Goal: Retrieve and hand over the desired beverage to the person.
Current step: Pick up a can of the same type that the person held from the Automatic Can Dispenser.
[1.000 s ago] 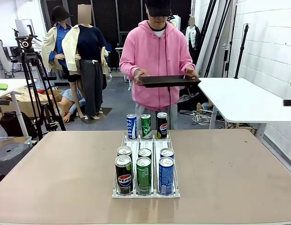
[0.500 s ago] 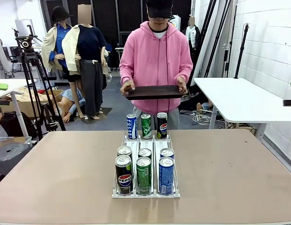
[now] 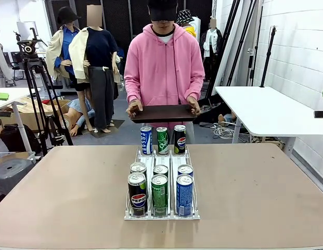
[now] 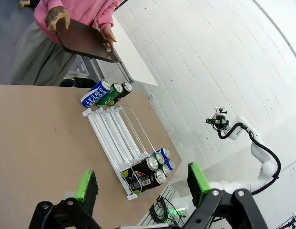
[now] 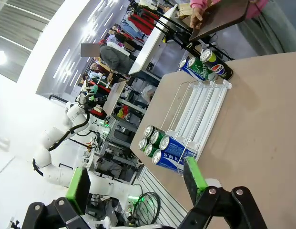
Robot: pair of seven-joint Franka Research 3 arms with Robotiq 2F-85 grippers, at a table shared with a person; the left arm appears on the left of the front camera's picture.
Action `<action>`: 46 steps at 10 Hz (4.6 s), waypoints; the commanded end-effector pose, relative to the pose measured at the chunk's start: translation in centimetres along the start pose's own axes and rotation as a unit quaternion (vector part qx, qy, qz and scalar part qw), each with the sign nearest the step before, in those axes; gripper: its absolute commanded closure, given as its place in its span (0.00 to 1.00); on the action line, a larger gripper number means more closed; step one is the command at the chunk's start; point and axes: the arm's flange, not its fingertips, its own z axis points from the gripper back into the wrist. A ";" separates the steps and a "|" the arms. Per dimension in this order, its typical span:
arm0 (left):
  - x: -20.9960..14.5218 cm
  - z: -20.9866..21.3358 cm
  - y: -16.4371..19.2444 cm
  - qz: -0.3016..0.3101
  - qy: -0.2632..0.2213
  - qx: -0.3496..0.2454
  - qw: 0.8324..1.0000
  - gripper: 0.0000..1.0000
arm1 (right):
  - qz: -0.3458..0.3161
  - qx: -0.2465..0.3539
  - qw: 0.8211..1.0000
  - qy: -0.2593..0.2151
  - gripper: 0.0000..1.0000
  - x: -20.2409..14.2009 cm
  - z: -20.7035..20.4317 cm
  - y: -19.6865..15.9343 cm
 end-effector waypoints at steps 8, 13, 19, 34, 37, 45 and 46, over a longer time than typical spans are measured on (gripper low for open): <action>0.0 0.1 -0.1 -0.001 -0.004 0.000 1.000 0.00 | 0.001 0.007 1.000 0.001 0.00 -0.1 0.0 -0.1; 0.0 0.1 -0.1 -0.001 -0.004 0.000 1.000 0.00 | 0.001 0.007 1.000 0.001 0.00 -0.1 0.0 -0.1; 0.0 0.1 -0.1 -0.001 -0.004 0.000 1.000 0.00 | 0.001 0.007 1.000 0.001 0.00 -0.1 0.0 -0.1; 0.0 0.1 -0.1 -0.001 -0.004 0.000 1.000 0.00 | 0.001 0.007 1.000 0.001 0.00 -0.1 0.0 -0.1; 0.0 0.1 -0.1 -0.001 -0.004 0.000 1.000 0.00 | 0.001 0.007 1.000 0.001 0.00 -0.1 0.0 -0.1; 0.0 0.1 -0.1 -0.001 -0.004 0.000 1.000 0.00 | 0.001 0.007 1.000 0.001 0.00 -0.1 0.0 -0.1; 0.0 0.1 -0.1 -0.001 -0.004 0.000 1.000 0.00 | 0.001 0.007 1.000 0.001 0.00 -0.1 0.0 -0.1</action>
